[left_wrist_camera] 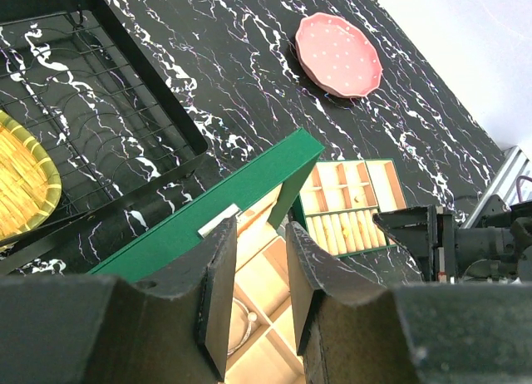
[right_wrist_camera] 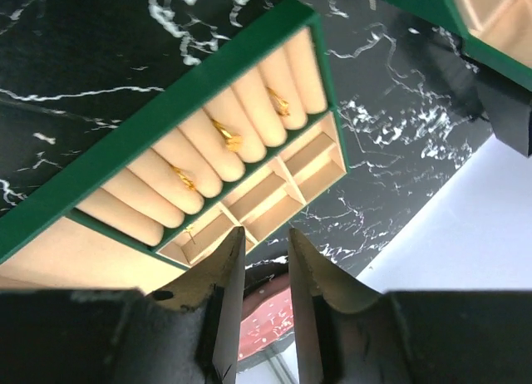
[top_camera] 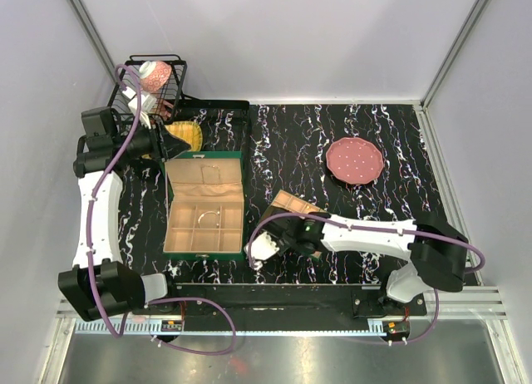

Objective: Organize the mixed jewelry

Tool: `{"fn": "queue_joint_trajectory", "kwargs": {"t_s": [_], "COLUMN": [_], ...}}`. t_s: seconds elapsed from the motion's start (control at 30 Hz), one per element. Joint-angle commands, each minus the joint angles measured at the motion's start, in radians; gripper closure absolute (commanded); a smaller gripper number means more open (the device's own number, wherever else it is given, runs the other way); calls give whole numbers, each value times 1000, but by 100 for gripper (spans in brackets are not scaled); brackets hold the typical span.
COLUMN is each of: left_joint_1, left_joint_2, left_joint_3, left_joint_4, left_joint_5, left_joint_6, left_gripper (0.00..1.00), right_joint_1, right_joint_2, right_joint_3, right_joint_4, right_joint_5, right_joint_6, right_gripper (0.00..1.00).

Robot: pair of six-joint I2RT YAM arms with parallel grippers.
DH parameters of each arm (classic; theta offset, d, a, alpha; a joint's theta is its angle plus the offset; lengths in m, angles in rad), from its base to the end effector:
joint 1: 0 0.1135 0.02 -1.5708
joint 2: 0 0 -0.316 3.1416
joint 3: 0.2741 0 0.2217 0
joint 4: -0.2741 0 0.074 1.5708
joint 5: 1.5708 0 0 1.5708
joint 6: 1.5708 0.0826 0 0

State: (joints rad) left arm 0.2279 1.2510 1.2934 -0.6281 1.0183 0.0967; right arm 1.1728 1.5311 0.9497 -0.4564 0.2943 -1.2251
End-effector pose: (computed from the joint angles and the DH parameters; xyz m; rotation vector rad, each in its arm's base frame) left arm 0.2391 -0.0167 0.4176 0.4387 1.9125 -0.8725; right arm 0.1370 0.2641 0.2304 -2.3742 1.0384 -0.4021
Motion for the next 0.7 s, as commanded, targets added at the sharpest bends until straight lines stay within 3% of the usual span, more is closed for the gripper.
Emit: {"fn": "queue_joint_trajectory", "kwargs": {"t_s": [0.0,0.27,0.67], "left_joint_1": [7,7,7], "left_joint_2": [-50,-97,-174], "left_joint_3": [21,36,47], "left_joint_4": [30,-7,-61], "left_joint_5": [37,0,-87], "left_joint_6": [12,57,115], "left_gripper": [67,64,57], "right_joint_1": [-47,-280,-579], "right_joint_2": [-71,-106,-31], "right_joint_3": [76,219,274], "right_joint_4": [-34,-166,-271], "right_joint_5": [-4,-199,-293], "right_joint_6": [130,422,710], "right_gripper": [66,64,62]}}
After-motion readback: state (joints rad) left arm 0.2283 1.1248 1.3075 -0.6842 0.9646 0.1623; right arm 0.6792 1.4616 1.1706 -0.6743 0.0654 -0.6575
